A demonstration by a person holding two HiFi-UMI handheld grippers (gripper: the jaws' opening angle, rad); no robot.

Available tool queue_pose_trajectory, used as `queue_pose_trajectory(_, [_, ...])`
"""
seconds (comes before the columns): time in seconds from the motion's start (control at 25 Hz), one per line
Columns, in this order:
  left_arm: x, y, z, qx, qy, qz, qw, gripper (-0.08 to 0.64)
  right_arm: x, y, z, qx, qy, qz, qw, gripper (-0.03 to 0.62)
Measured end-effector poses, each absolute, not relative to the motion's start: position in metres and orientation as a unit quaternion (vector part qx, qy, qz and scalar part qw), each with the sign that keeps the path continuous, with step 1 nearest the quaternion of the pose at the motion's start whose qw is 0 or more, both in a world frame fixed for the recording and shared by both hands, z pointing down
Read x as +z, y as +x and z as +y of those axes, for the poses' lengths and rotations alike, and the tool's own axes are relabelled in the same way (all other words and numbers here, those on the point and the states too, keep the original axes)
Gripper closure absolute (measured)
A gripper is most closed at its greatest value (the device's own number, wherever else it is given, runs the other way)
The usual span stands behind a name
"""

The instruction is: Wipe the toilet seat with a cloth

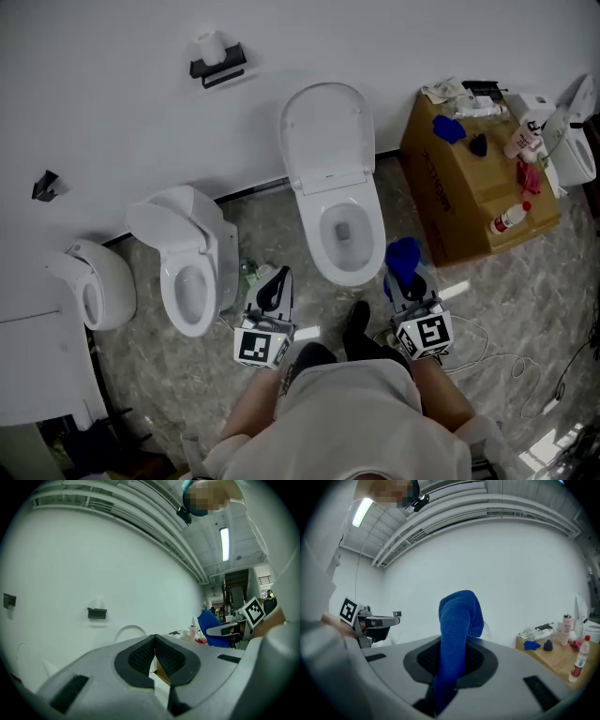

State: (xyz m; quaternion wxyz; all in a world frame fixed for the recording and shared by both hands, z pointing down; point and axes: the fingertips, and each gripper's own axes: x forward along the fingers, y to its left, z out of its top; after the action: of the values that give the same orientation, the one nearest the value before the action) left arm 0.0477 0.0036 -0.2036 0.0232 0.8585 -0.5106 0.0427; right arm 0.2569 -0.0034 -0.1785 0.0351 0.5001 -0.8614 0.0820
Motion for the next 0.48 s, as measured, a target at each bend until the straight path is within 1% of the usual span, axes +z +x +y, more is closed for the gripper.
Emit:
queue_pose_trajectory(0.24, [-0.152,0.057,-0.048,0.037,0.86,-0.508,0.041,0.554,-0.132,0.262,-0.061,0.076,0.492,-0.866,0.046,0.546])
queue_pose_trajectory(0.48, [-0.061,0.066,-0.086,0.042,0.875,-0.481,0.041,0.554,-0.029,0.262,-0.101,0.11,0.499,-0.859,0.038,0.546])
